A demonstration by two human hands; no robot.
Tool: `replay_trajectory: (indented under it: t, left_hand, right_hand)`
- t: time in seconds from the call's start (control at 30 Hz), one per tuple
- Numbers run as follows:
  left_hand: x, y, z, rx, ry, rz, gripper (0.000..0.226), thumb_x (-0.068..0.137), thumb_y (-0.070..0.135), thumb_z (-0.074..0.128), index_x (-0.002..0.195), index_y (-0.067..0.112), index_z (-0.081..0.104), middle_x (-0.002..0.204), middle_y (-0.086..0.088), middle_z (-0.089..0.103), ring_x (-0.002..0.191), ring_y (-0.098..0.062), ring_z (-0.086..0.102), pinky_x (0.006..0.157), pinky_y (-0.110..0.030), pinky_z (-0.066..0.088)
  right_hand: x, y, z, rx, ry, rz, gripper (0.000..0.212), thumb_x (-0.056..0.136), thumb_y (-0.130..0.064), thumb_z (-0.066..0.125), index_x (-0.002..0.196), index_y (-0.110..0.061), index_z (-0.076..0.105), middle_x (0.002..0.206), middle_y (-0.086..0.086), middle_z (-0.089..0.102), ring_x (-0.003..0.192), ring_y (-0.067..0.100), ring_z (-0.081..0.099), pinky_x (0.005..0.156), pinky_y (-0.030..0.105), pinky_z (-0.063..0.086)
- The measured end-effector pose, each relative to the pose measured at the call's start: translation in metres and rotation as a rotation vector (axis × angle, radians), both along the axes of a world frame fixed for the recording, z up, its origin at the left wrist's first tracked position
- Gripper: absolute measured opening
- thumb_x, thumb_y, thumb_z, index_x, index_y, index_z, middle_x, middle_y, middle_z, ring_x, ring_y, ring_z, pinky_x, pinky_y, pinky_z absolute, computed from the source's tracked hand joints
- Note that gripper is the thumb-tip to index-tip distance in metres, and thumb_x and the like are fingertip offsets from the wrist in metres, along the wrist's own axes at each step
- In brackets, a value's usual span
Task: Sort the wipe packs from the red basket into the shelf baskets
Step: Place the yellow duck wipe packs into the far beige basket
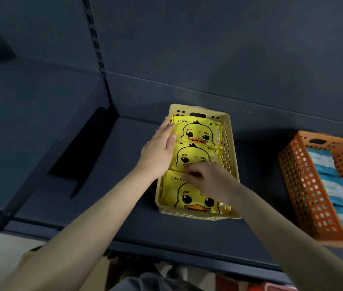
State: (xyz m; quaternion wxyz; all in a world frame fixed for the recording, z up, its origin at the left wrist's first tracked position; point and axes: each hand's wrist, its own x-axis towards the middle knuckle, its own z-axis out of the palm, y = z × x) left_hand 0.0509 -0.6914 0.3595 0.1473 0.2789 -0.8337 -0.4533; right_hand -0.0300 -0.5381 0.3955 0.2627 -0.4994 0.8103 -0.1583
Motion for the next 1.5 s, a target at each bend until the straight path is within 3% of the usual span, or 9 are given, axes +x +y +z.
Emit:
replay_trajectory:
  t: [0.13, 0.27, 0.37, 0.43, 0.5, 0.83, 1.23, 1.37, 1.5]
  left_hand:
    - [0.001, -0.001, -0.001, 0.011, 0.014, -0.010, 0.049, 0.104, 0.039, 0.027, 0.152, 0.029, 0.024, 0.159, 0.023, 0.007, 0.133, 0.010, 0.011, 0.119, -0.052, 0.019]
    - [0.002, -0.003, 0.000, 0.034, 0.037, -0.027, 0.050, 0.104, 0.042, 0.026, 0.152, 0.028, 0.025, 0.159, 0.021, 0.007, 0.132, 0.011, 0.010, 0.119, -0.051, 0.017]
    - [0.003, -0.001, -0.001, 0.040, 0.052, -0.022, 0.050, 0.104, 0.043, 0.025, 0.152, 0.027, 0.027, 0.160, 0.020, 0.009, 0.132, 0.012, 0.011, 0.119, -0.050, 0.019]
    - [0.003, -0.001, -0.003, 0.043, 0.063, -0.019, 0.050, 0.104, 0.044, 0.025, 0.151, 0.028, 0.028, 0.160, 0.021, 0.010, 0.132, 0.013, 0.012, 0.119, -0.049, 0.020]
    - [0.003, -0.001, -0.004, 0.060, 0.082, -0.013, 0.050, 0.103, 0.044, 0.026, 0.150, 0.028, 0.029, 0.159, 0.021, 0.011, 0.131, 0.014, 0.014, 0.119, -0.046, 0.020]
    - [0.002, 0.002, -0.004, 0.245, 0.193, 0.017, 0.049, 0.103, 0.043, 0.026, 0.149, 0.031, 0.032, 0.158, 0.022, 0.015, 0.130, 0.014, 0.019, 0.102, -0.008, 0.016]
    - [0.001, -0.002, -0.009, 0.173, 0.183, 0.030, 0.044, 0.105, 0.030, 0.031, 0.149, 0.028, 0.033, 0.158, 0.020, 0.019, 0.128, 0.010, 0.025, 0.117, -0.034, 0.027]
    - [0.003, -0.002, -0.008, 0.170, 0.180, 0.029, 0.044, 0.105, 0.030, 0.030, 0.149, 0.027, 0.034, 0.158, 0.020, 0.018, 0.125, 0.012, 0.025, 0.112, -0.027, 0.027]
    - [0.004, -0.002, -0.008, 0.203, 0.208, 0.011, 0.045, 0.105, 0.032, 0.029, 0.150, 0.029, 0.032, 0.158, 0.021, 0.017, 0.128, 0.012, 0.023, 0.101, -0.005, 0.021]
  right_hand:
    - [0.013, -0.006, -0.001, 0.105, 0.271, -0.042, 0.028, 0.094, -0.047, 0.052, 0.103, -0.023, 0.064, 0.090, -0.006, 0.064, 0.080, 0.013, 0.062, 0.073, 0.031, 0.055]
    - [0.012, 0.004, 0.003, -0.218, 0.470, -0.251, 0.035, 0.089, -0.048, 0.058, 0.114, -0.024, 0.064, 0.117, -0.003, 0.064, 0.112, 0.021, 0.058, 0.091, 0.039, 0.051]
    - [0.019, -0.001, -0.004, 0.015, 0.272, -0.267, 0.063, 0.095, -0.058, 0.035, 0.151, -0.037, 0.017, 0.161, -0.004, 0.007, 0.149, 0.027, 0.002, 0.118, 0.049, 0.010]
    - [0.028, -0.008, -0.017, 0.251, 0.183, -0.220, 0.066, 0.093, -0.066, 0.017, 0.148, -0.046, -0.013, 0.157, -0.005, -0.027, 0.143, 0.027, -0.029, 0.115, 0.052, -0.012]
    - [0.029, -0.011, -0.027, 0.347, 0.179, -0.211, 0.067, 0.091, -0.069, 0.011, 0.144, -0.047, -0.024, 0.152, -0.006, -0.038, 0.137, 0.028, -0.038, 0.114, 0.052, -0.019]
    - [0.023, -0.031, -0.023, 0.341, 0.258, -0.303, 0.080, 0.082, -0.079, 0.004, 0.139, -0.040, -0.037, 0.143, -0.007, -0.050, 0.132, 0.028, -0.045, 0.111, 0.058, -0.020]
    - [0.028, -0.009, -0.019, 0.347, 0.174, -0.270, 0.098, 0.070, -0.088, 0.018, 0.136, -0.044, -0.040, 0.147, -0.010, -0.046, 0.135, 0.024, -0.043, 0.117, 0.055, -0.011]
    - [0.029, -0.010, -0.024, 0.399, 0.152, -0.257, 0.102, 0.056, -0.091, 0.003, 0.137, -0.045, -0.038, 0.148, -0.009, -0.045, 0.134, 0.023, -0.043, 0.116, 0.050, -0.016]
    - [0.025, -0.018, -0.014, 0.314, 0.209, -0.331, 0.091, 0.074, -0.085, 0.008, 0.142, -0.041, -0.033, 0.148, -0.009, -0.044, 0.135, 0.021, -0.041, 0.114, 0.054, -0.012]
